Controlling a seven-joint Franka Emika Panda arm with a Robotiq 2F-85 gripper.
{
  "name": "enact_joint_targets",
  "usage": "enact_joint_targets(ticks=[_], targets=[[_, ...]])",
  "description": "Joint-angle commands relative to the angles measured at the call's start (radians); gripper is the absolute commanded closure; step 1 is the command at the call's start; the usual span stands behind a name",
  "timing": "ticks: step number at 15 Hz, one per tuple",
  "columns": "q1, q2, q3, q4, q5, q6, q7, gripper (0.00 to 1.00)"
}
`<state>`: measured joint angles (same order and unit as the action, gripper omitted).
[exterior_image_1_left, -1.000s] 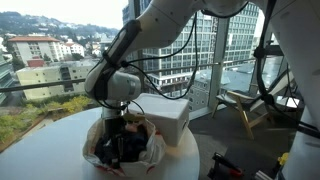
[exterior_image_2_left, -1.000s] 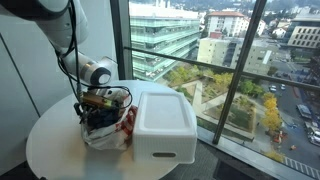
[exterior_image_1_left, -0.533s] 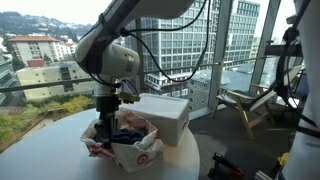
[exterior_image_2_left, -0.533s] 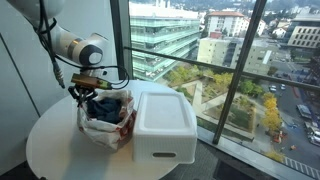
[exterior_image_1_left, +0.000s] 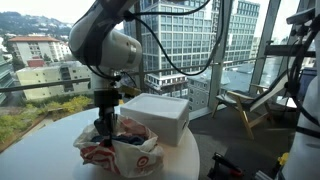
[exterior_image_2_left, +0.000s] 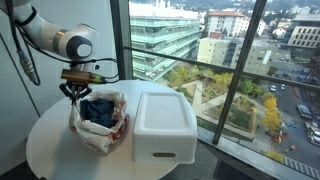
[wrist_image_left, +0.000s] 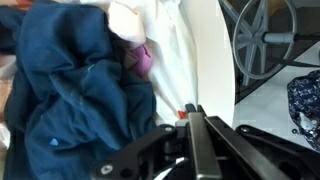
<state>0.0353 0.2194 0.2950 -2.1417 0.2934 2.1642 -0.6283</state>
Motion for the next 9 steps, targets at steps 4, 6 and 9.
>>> enact_joint_targets(ticks=[4, 6, 9], targets=[[0.049, 0.006, -0.054, -0.022, -0.072, 0.022, 0.045, 0.72], [0.062, -0.022, -0.065, -0.042, -0.128, 0.042, 0.088, 0.70], [0.078, -0.052, -0.080, -0.050, -0.226, 0.047, 0.195, 0.47]])
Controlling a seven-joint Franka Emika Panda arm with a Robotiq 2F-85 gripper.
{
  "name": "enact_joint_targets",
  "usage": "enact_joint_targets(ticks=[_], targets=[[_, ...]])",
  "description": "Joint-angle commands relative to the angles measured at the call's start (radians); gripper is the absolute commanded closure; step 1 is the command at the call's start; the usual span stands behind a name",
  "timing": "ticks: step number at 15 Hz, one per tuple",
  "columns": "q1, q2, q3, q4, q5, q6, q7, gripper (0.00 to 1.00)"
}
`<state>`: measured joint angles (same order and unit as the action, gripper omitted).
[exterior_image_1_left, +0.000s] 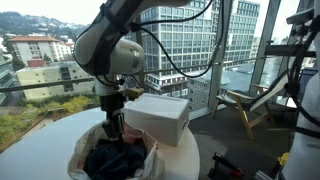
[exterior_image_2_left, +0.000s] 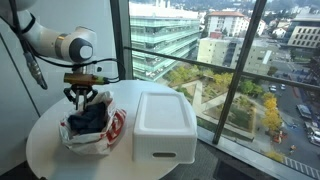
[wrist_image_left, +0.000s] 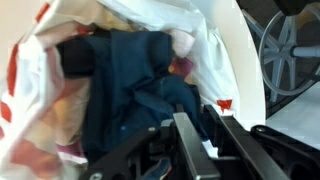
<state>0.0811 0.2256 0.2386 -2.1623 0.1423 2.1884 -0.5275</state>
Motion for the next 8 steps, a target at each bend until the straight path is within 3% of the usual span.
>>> enact_joint_targets(ticks=[1, 6, 8], targets=[[0.035, -0.068, -0.026, -0.029, -0.097, 0.015, 0.118, 0.40], [0.050, -0.095, -0.020, -0.023, -0.131, 0.000, 0.169, 0.03], [0.057, -0.093, -0.019, -0.023, -0.132, -0.005, 0.171, 0.00]])
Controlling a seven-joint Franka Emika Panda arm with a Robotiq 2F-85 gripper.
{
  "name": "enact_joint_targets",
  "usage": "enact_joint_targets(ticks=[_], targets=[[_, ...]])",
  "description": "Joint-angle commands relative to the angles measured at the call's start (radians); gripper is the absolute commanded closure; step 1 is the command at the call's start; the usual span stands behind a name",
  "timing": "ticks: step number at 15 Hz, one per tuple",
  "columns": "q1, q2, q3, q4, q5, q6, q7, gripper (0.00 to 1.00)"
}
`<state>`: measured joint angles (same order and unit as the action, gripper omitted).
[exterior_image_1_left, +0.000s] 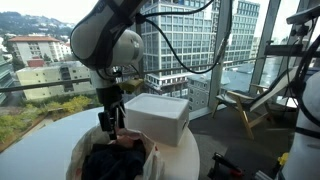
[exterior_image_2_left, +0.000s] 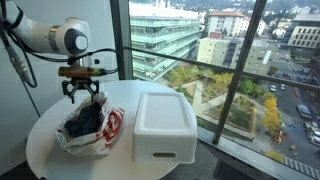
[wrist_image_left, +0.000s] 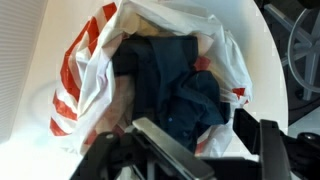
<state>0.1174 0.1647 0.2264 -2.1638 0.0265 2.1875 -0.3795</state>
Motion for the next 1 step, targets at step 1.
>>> enact_joint_targets(ticks=[1], targets=[[0.024, -0.032, -0.007, -0.023, -0.012, -0.001, 0.025, 0.00]])
